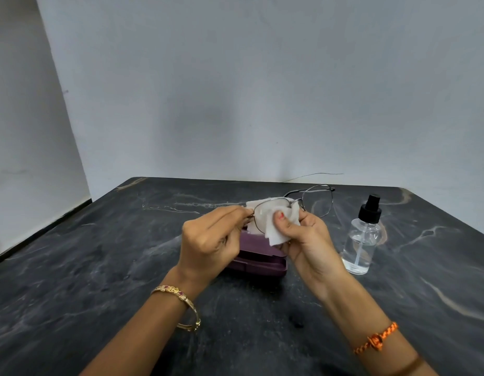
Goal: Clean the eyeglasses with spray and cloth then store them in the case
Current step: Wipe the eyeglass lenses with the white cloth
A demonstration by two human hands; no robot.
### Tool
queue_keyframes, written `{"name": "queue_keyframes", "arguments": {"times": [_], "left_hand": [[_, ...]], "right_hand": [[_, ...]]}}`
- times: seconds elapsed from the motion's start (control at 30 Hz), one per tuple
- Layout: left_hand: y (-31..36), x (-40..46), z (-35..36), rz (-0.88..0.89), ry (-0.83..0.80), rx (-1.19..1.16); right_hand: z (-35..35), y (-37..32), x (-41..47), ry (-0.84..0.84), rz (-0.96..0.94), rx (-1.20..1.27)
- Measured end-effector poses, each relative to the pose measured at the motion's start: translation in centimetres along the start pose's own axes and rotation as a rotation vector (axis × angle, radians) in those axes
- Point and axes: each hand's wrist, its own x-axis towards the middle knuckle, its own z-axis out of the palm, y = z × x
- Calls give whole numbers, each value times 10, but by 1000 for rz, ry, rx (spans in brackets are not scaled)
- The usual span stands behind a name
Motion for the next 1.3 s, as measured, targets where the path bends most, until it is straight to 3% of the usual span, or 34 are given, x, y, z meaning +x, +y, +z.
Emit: {"name": "queue_keyframes", "arguments": {"times": [0.2, 0.37, 0.67, 1.0, 1.3], "left_hand": [[5, -3, 4, 49, -27, -25], [8, -7, 7, 96, -64, -36], [0, -6, 4, 4, -19, -11], [-1, -2, 2, -16, 17, -31], [-1, -2, 1, 7, -2, -22]], "right_hand": [[-2, 1, -1, 121, -26, -98], [0, 1, -2, 140, -7, -21], [2, 6, -2, 39, 18, -55], [5, 13, -1, 7, 40, 252], [-1, -1, 0, -25, -40, -45]]}}
